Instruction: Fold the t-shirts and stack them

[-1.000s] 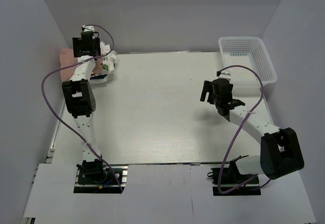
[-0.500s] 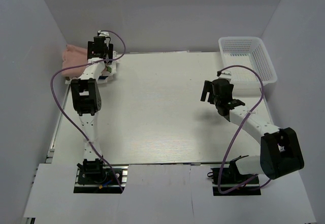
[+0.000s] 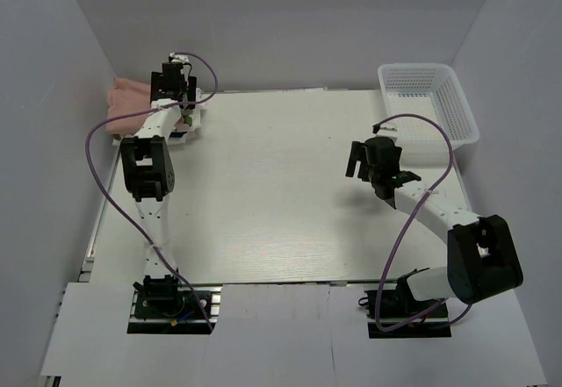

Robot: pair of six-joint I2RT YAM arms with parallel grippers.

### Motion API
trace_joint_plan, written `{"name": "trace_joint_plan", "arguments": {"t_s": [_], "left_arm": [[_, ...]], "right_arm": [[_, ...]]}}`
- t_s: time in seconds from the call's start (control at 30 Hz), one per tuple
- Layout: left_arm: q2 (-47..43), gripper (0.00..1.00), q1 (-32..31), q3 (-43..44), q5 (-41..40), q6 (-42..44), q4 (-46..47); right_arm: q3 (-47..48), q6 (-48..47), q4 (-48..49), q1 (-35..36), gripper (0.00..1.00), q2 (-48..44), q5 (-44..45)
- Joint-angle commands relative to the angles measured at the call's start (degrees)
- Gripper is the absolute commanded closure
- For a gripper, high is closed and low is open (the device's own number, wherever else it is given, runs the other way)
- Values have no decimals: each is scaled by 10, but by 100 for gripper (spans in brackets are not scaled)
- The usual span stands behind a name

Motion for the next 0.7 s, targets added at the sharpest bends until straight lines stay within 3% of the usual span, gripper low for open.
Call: {"name": "trace_joint_plan", "arguments": {"t_s": [0.0,0.2,0.4,0.5,0.63,0.67], "left_arm": [[-90,0,-15,-13,45,-24,-47],[-187,0,-22,16,107,-75,-74],[-293,0,-58,-72,197,-160,-74],[-358,0,-96,-174,265,-236,-50],[-485,0,-171,-453,283,-303,72],[-509,0,-197,-490,273,-312,98]], "right_arm": [[14,-2,8,1,10,-8,-5],[5,8,38,2,10,-47,-59],[-30,29,69,1,10,-88,-108],[-50,47,75,1,10,-114,-114],[-76,68,64,1,10,-174,-104],[-94,73,66,0,10,-196,-102]]}}
